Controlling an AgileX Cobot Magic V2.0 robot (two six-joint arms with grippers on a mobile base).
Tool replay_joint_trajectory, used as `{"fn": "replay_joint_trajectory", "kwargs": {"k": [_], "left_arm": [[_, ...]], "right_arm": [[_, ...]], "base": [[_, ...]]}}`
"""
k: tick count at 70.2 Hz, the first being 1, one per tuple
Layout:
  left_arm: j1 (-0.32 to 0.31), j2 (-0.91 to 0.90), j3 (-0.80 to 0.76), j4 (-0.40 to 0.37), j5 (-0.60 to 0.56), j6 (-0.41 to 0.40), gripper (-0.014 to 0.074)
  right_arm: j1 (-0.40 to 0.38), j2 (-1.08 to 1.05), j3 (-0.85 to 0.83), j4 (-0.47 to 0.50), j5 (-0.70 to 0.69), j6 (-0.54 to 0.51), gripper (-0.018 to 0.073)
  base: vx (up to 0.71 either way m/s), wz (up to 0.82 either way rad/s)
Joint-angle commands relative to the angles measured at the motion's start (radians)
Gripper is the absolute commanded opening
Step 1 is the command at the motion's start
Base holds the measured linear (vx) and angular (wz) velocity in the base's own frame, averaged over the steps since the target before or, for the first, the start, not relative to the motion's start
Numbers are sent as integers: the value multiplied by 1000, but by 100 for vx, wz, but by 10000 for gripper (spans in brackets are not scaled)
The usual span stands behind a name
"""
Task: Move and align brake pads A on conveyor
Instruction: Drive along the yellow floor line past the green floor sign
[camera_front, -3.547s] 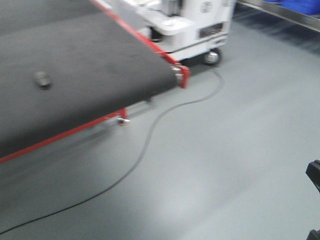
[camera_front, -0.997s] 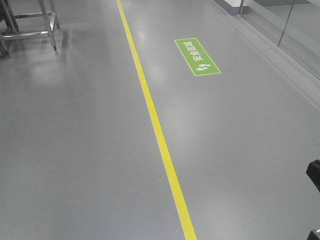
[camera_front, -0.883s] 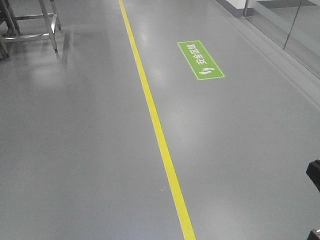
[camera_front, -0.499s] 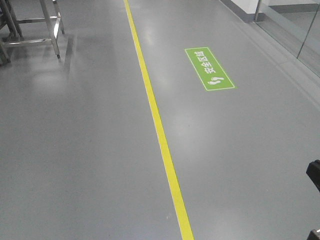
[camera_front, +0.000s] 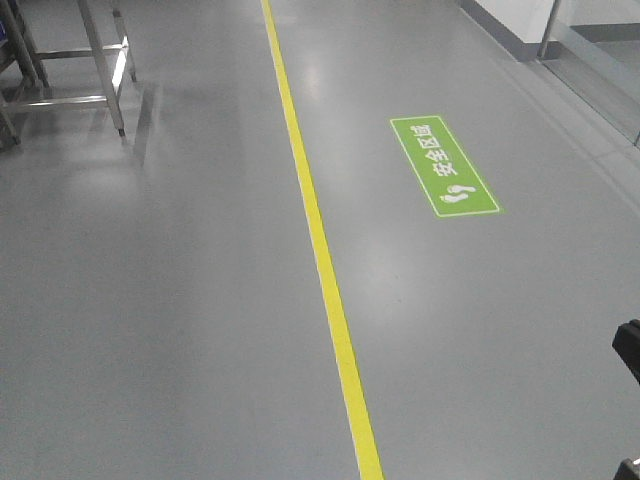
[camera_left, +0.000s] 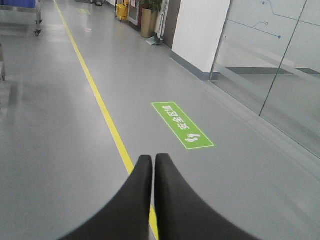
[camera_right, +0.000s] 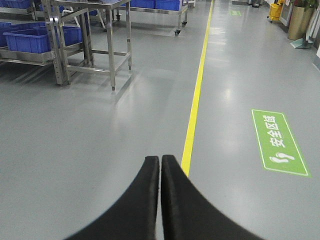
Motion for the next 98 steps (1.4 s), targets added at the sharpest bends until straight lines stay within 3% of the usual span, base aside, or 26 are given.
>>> {"fn": "replay_joint_trajectory", "kwargs": {"k": [1,98], "left_arm": [[-7,15,-26,12,-71,-1,-6],[-7,15,-26,12,-71,-1,-6]], "right_arm": [[-4,9,-27,-6,-76,-2,-6],[-4,9,-27,-6,-73,-2,-6]], "base": [[49,7],[56,8]]}}
